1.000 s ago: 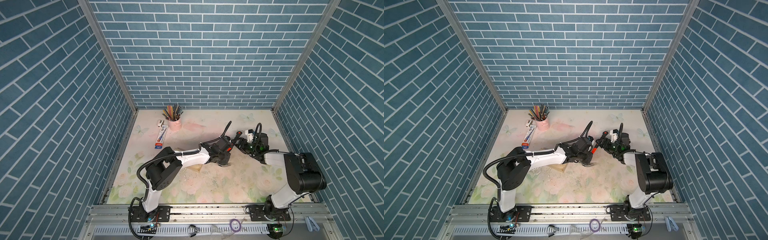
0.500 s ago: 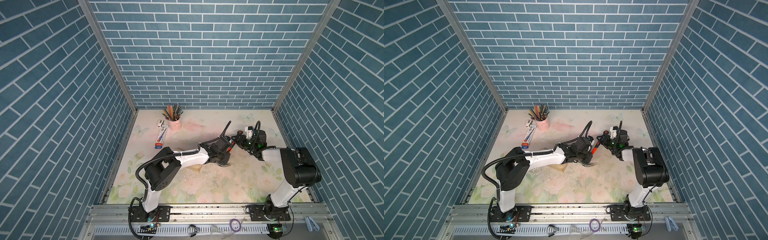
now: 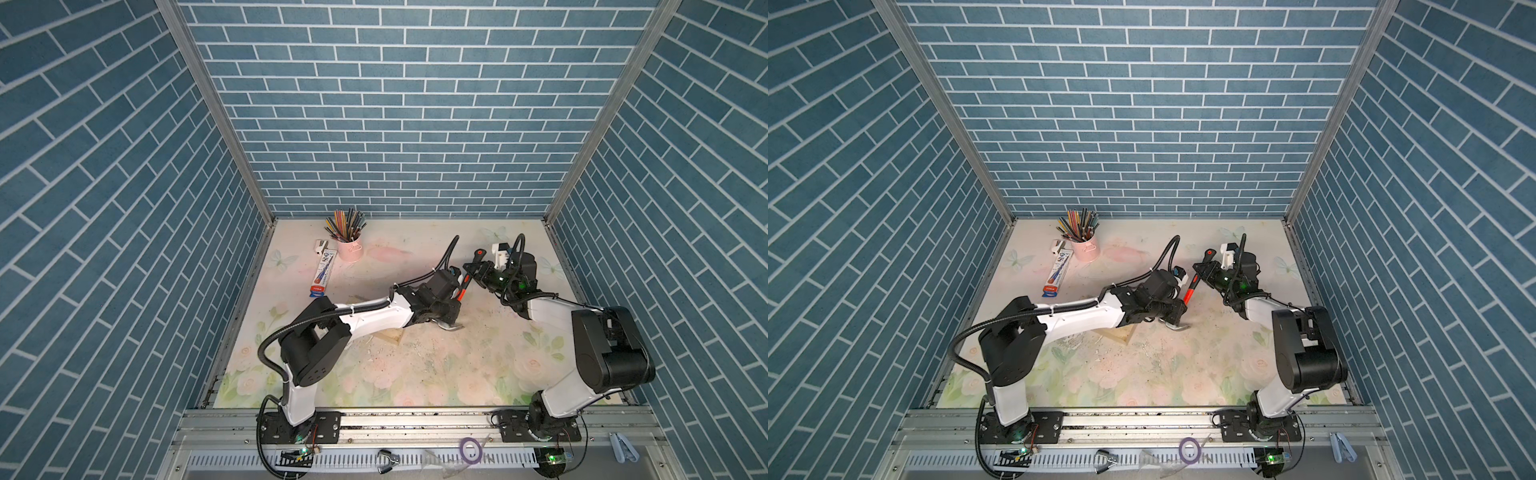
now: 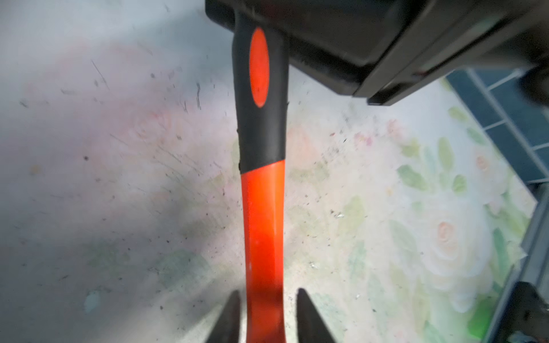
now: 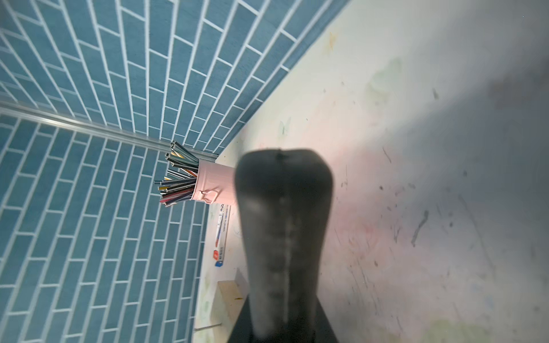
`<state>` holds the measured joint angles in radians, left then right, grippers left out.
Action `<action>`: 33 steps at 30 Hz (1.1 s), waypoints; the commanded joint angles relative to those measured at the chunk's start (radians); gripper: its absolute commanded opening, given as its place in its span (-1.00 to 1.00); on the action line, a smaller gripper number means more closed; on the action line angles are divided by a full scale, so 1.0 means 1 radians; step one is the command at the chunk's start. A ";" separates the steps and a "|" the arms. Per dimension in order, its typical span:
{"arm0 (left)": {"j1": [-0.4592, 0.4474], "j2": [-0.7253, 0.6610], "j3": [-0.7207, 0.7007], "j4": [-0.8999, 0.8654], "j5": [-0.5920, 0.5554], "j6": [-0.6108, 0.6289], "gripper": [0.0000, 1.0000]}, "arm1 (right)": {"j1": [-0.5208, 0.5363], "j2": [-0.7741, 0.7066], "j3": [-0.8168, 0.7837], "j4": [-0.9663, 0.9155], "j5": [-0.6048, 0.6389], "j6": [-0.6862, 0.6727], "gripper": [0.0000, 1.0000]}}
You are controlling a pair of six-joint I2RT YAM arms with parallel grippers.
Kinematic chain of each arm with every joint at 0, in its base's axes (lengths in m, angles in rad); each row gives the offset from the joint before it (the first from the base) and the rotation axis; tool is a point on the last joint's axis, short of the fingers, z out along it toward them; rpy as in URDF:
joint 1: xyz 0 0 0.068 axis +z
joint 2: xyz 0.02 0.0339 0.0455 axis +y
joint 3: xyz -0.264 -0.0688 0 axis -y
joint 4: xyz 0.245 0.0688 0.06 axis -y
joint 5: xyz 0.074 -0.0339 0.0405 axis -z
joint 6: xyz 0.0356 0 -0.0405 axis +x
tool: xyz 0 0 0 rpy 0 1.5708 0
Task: Use a claw hammer to pull out a nail
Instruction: Pick up the hammer at the center of the board.
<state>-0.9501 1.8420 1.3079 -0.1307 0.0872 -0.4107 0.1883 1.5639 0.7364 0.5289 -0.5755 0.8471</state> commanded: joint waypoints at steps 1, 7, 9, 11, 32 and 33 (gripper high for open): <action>0.040 -0.124 -0.013 0.082 -0.001 -0.036 -0.01 | 0.013 -0.096 0.066 -0.030 0.063 -0.105 -1.00; 0.161 -0.291 -0.107 0.047 -0.013 -0.201 0.30 | 0.052 -0.159 0.138 -0.096 0.123 -0.169 -1.00; 0.213 -0.364 -0.153 0.011 -0.032 -0.267 0.56 | 0.069 -0.160 0.158 -0.098 0.115 -0.170 -1.00; 0.270 -0.436 -0.205 -0.028 -0.032 -0.324 0.66 | 0.092 -0.167 0.171 -0.096 0.112 -0.177 -1.00; 0.731 -0.573 -0.453 -0.403 0.305 -0.552 0.75 | 0.258 -0.212 0.202 -0.107 0.273 -0.410 -1.00; 0.731 -0.557 -0.451 -0.405 0.309 -0.566 0.75 | 0.257 -0.211 0.202 -0.108 0.280 -0.410 -1.00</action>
<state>-0.2344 1.2488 0.8665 -0.4744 0.3393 -0.9268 0.4393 1.3800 0.8940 0.3668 -0.3183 0.4465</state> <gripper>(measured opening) 0.873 0.193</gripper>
